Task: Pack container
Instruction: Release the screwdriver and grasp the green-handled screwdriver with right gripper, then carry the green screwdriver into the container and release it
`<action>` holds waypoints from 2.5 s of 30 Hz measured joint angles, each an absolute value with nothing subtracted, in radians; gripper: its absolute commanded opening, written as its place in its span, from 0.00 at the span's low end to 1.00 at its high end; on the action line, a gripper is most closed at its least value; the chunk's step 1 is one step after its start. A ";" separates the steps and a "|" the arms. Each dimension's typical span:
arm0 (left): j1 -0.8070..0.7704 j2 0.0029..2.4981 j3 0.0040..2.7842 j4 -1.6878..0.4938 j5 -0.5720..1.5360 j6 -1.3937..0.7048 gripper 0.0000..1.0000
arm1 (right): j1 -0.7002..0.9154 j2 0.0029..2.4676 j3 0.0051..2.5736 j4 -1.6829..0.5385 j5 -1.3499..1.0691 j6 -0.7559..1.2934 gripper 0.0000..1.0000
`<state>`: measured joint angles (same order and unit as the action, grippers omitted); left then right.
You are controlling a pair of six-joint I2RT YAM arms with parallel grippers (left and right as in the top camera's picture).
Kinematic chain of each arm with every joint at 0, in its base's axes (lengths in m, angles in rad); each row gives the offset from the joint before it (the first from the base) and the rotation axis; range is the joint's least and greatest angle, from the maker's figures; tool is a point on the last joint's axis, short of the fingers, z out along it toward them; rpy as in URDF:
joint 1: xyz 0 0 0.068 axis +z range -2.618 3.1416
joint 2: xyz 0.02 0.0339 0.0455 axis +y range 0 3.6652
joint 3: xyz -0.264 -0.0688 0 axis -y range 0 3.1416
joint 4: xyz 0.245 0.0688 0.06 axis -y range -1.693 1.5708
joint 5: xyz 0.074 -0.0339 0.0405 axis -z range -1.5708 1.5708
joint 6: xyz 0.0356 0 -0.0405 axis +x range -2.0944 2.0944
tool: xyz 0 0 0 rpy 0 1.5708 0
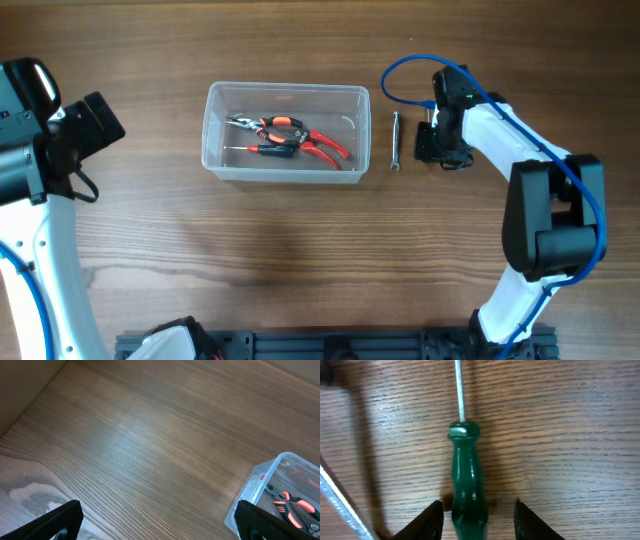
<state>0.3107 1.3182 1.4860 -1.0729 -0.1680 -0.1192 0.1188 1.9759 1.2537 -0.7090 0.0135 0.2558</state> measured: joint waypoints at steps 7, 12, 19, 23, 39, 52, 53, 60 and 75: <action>0.311 1.318 1.486 -1.073 -0.168 -0.119 1.00 | 0.119 1.979 1.254 -0.715 0.056 0.220 0.25; 0.311 1.318 1.486 -1.073 -0.168 -0.119 1.00 | 0.119 1.979 1.255 -0.716 0.066 0.204 0.04; 0.311 1.318 1.486 -1.073 -0.168 -0.119 1.00 | 0.118 1.982 1.278 -0.801 0.083 0.192 0.04; 0.311 1.319 1.486 -1.073 -0.168 -0.119 1.00 | 0.116 1.984 1.377 -0.944 0.095 0.192 0.04; 0.311 1.319 1.486 -1.073 -0.168 -0.119 1.00 | 0.557 1.672 1.866 -0.982 -0.315 -0.233 0.04; 0.311 1.318 1.486 -1.073 -0.168 -0.119 1.00 | 0.631 2.106 1.738 -0.949 -0.176 -0.825 0.04; 0.311 1.318 1.486 -1.073 -0.168 -0.119 1.00 | 0.631 2.123 1.738 -0.949 -0.168 -0.843 0.04; 0.311 1.318 1.486 -1.073 -0.168 -0.119 1.00 | 0.630 2.184 1.738 -0.937 -0.155 -0.896 0.41; 0.311 1.318 1.486 -1.073 -0.168 -0.119 1.00 | 0.563 1.901 1.880 -0.911 0.216 -0.358 0.78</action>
